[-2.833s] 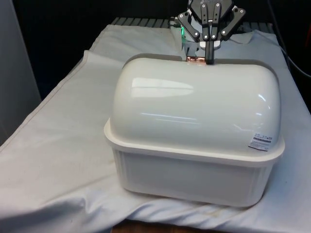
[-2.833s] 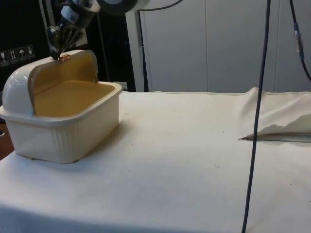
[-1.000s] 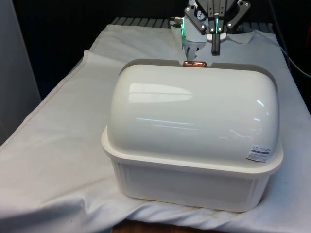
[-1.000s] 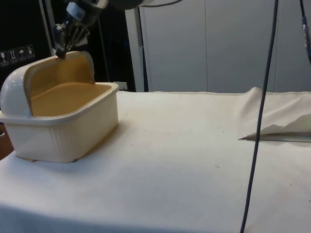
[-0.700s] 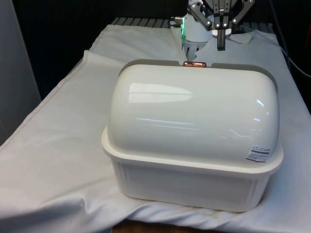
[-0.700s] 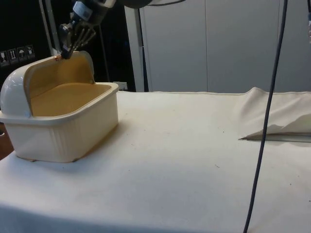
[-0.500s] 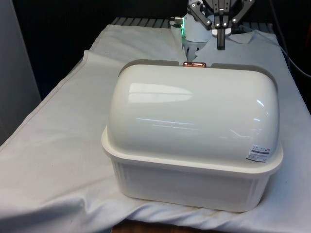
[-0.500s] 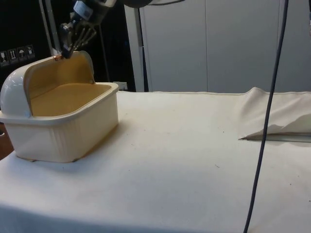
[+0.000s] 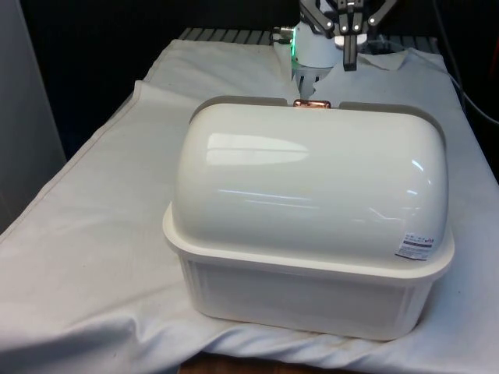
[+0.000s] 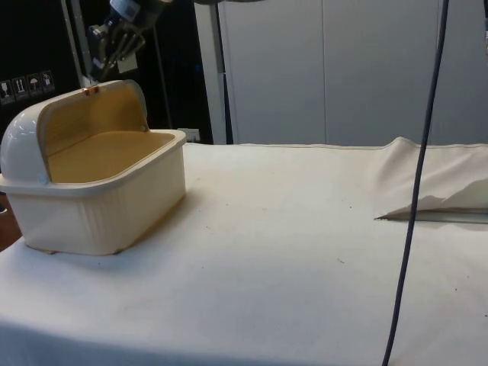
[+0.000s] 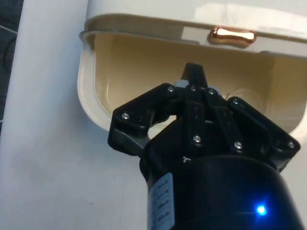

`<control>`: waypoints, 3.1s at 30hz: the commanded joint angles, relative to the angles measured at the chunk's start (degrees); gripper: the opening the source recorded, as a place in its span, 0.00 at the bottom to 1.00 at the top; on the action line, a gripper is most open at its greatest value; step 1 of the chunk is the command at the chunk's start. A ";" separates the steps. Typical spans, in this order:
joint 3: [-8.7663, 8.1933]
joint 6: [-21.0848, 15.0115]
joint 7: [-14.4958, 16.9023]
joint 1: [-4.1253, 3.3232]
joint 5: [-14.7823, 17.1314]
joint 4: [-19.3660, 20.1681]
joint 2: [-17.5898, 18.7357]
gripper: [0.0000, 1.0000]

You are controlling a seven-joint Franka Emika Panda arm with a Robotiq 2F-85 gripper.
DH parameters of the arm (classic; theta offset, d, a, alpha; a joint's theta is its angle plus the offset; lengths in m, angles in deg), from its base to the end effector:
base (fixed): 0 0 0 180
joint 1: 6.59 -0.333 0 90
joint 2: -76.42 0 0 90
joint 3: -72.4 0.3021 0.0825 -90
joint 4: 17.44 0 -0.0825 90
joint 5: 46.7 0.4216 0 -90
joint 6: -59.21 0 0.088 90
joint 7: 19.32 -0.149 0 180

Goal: Open the lid, then close it.

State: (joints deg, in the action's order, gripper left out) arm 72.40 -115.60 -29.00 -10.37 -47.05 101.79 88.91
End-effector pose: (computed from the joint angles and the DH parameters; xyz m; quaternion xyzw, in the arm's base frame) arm 0.6800 0.0454 0.3424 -0.9290 0.0451 -0.3649 0.0417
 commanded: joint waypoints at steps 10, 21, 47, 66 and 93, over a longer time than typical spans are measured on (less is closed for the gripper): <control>-0.63 0.29 0.00 0.17 0.23 -4.87 2.46 0.00; -1.49 0.57 -0.69 -0.11 0.11 -9.80 6.93 0.00; -2.52 0.46 -5.33 -1.60 -0.46 -7.68 9.74 0.00; -1.55 3.27 -6.19 -1.43 -0.29 -1.72 5.27 0.00; 2.12 10.31 -6.99 -1.32 0.34 7.56 -0.86 0.00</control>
State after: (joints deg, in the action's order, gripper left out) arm 74.69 -105.40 -35.53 -11.46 -46.87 109.19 88.28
